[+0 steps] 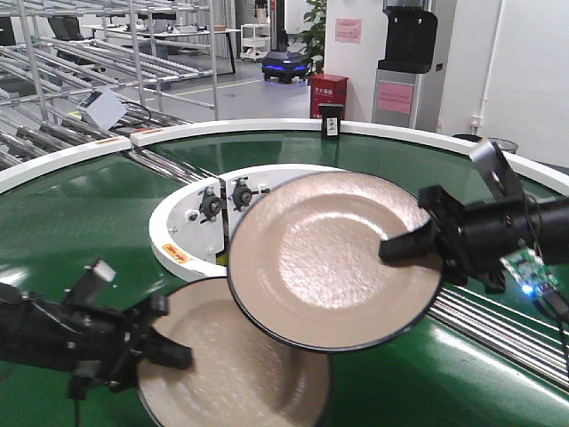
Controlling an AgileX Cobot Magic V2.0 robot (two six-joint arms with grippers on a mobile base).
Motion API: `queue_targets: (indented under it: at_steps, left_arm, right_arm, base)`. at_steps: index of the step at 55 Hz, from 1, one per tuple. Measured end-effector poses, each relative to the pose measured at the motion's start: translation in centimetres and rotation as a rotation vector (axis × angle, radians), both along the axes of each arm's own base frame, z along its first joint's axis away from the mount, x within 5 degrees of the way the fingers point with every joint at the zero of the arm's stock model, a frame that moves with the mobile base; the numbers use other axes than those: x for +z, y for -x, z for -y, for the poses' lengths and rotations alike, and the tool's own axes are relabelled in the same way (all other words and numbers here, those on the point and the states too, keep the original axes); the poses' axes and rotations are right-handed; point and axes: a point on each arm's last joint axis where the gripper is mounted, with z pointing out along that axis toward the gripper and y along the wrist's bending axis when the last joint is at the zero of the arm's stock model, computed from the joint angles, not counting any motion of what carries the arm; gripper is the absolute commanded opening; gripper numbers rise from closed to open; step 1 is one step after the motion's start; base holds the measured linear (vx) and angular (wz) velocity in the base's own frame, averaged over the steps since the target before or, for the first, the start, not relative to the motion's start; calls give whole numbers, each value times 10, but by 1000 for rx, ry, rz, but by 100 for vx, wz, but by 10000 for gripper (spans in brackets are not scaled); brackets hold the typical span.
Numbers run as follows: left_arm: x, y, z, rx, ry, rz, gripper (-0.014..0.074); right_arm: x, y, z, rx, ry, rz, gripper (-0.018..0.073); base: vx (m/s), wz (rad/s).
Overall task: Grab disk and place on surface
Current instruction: 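Close both grippers on the plate rims and lift the plates up, then hold both plates raised while turning the base away from the conveyor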
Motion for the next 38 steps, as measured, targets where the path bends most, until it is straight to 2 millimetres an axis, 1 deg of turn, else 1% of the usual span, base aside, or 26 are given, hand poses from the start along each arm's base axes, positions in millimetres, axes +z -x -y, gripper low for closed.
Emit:
queue_targets:
  at_steps: [7,10,38]
  left_arm:
    - [2,6,23,-52,33,-4,-4]
    - [3,8,27,-62,43,-7,-4]
    - [3,5,26,-36,36,7,-4]
  right_arm:
    - [13,0,-5,9,-7,18,-8]
    - [14,0,-5,8,-6,20,-8]
    - [13,0,-4,12,8,19,-8]
  base:
    - [0,0]
    - [0,0]
    - [0,0]
